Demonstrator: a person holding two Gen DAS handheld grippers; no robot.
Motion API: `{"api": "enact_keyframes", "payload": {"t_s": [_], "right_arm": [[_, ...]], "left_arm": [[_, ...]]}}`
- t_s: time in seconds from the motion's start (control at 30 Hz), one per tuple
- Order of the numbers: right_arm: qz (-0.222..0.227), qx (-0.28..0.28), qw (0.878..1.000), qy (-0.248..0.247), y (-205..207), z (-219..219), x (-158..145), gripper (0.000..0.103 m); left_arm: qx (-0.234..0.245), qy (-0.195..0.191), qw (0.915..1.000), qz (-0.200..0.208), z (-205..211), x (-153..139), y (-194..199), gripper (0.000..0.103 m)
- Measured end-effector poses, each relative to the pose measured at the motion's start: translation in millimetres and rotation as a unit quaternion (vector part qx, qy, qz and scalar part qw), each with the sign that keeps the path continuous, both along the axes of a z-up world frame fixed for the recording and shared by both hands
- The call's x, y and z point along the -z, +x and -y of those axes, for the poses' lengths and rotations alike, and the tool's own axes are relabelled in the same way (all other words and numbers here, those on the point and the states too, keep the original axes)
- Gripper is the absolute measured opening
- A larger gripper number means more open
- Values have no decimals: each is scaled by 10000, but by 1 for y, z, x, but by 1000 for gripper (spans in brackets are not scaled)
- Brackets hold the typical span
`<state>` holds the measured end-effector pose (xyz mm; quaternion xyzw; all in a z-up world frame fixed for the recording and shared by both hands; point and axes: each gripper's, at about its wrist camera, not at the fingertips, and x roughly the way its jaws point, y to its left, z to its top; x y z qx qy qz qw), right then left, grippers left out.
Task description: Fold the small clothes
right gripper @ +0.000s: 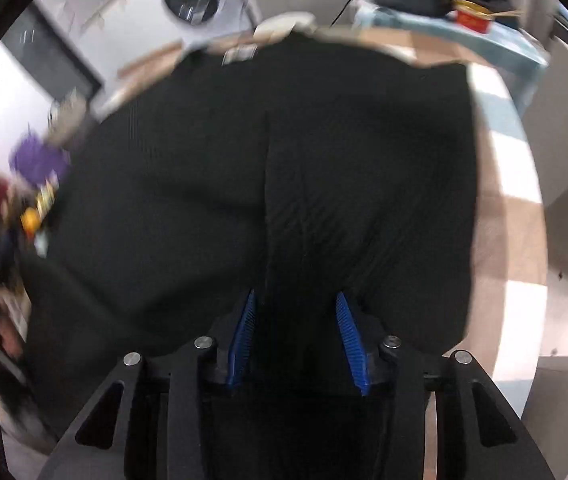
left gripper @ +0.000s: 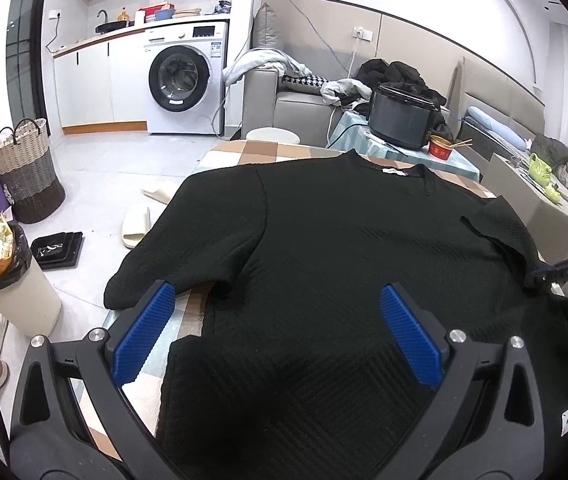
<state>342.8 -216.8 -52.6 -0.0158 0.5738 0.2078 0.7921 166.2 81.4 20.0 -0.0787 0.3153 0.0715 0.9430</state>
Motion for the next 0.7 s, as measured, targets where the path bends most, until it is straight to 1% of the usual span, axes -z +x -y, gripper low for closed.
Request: {"api": "enact_keyframes", "payload": {"t_s": [0.07,0.1,0.13,0.2,0.23,0.3,0.37,0.47,0.5,0.53,0.57,0.6,0.63,0.7], "right_arm": [[174,3,9998,131,-1,0,-12,43],[393,41,9988,296,1,1,-24,43],[573,101,9977,351,4,1,-32,44],[846,251,9956,324,14,-3,-44,44],[882,326,9952,280,25,-8,-46,44],[853,413,9953,203,45,-20,-38,44],[788,584,9951,107,66,-32,-20,44],[616,592,9962,-138,82,-49,5,44],[734,616,9950,-295,85,-52,10,38],[924,634,9930,-386,82,-57,7,30],[941,671,9923,-446,84,-57,8,13],[916,785,9921,-343,85,-53,8,10],[1013,945,9902,-172,86,-48,3,5],[1292,1284,9832,145,91,-37,-10,5]], "left_arm": [[-34,3,10000,-33,0,1,1,102],[-45,-14,10000,-40,0,1,2,102],[-43,-34,10000,-39,-1,2,3,102],[-24,-55,10000,-46,0,2,5,102],[-20,-47,10000,-45,1,2,6,102],[-17,-25,10000,-36,1,2,6,102],[-23,-34,10000,-36,1,2,6,102],[-89,-42,9999,-74,0,2,7,102],[-127,-53,9999,-86,-1,3,7,102],[-154,-64,9998,-100,-3,4,7,102],[-183,-77,9997,-119,-4,6,8,102],[-215,-102,9996,-142,-6,7,9,102],[-228,-123,9995,-165,-7,8,11,102],[-243,-134,9995,-181,-9,10,13,102]]}}
